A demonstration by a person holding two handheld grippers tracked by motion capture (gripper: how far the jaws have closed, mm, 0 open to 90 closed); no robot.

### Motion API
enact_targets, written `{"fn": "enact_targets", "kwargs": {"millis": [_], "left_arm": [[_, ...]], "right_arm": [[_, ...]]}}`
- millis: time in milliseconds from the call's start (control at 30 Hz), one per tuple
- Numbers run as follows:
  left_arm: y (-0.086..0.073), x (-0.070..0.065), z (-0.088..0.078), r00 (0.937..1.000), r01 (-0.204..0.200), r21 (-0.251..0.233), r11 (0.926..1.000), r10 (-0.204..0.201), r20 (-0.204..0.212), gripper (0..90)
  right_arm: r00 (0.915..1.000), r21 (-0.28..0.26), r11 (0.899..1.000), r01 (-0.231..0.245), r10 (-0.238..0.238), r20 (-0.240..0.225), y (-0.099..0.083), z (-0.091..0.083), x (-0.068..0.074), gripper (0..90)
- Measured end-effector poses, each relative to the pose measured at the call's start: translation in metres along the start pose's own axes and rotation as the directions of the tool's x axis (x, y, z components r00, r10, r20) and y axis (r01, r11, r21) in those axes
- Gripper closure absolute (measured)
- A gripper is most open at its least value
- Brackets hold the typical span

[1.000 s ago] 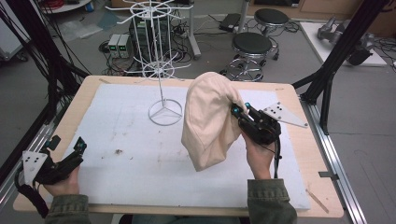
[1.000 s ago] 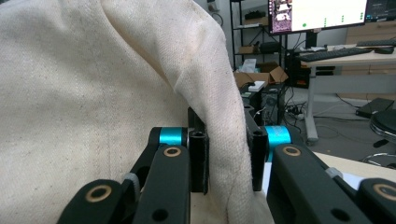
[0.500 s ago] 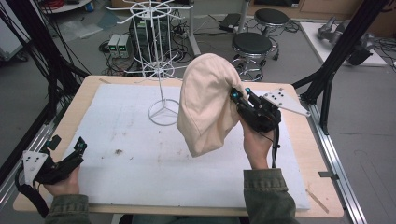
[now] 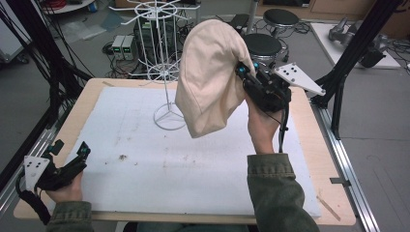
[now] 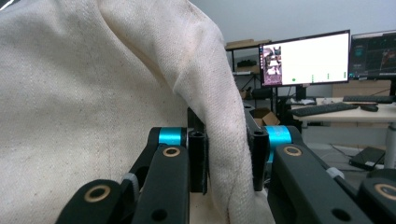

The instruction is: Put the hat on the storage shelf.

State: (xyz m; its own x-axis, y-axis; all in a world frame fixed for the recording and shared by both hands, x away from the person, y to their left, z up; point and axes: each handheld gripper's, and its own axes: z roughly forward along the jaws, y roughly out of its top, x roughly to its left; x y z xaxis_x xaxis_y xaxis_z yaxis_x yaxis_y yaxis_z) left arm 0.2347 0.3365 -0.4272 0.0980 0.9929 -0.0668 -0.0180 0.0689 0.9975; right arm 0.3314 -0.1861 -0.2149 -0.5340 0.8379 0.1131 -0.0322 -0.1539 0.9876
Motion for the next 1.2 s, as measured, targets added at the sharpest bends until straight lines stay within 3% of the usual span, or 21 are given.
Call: {"fn": "enact_targets", "kwargs": {"millis": [633,800,1067,1200], "left_arm": [[-0.002,-0.001,0.005,0.9998,0.008,0.005,1.0,-0.008,0.017,21.4],[-0.001,0.0,0.005,0.9997,0.009,0.001,1.0,-0.009,0.021,21.4],[-0.001,-0.002,0.006,0.9994,0.007,0.001,1.0,-0.007,0.033,21.4],[-0.001,-0.003,0.007,0.9992,0.001,0.002,1.0,-0.001,0.04,21.4]], "right_arm": [[0.9999,-0.104,0.995,-0.006,0.007,0.01,0.038,0.03,-0.002,76.4],[0.9989,-0.157,0.986,-0.048,0.047,-0.004,0.043,0.034,-0.005,76.4],[0.9997,-0.148,0.989,-0.022,0.022,0.002,0.054,0.056,-0.001,76.3],[0.9994,-0.137,0.99,-0.035,0.035,-0.006,0.056,0.068,0.004,76.0]]}}
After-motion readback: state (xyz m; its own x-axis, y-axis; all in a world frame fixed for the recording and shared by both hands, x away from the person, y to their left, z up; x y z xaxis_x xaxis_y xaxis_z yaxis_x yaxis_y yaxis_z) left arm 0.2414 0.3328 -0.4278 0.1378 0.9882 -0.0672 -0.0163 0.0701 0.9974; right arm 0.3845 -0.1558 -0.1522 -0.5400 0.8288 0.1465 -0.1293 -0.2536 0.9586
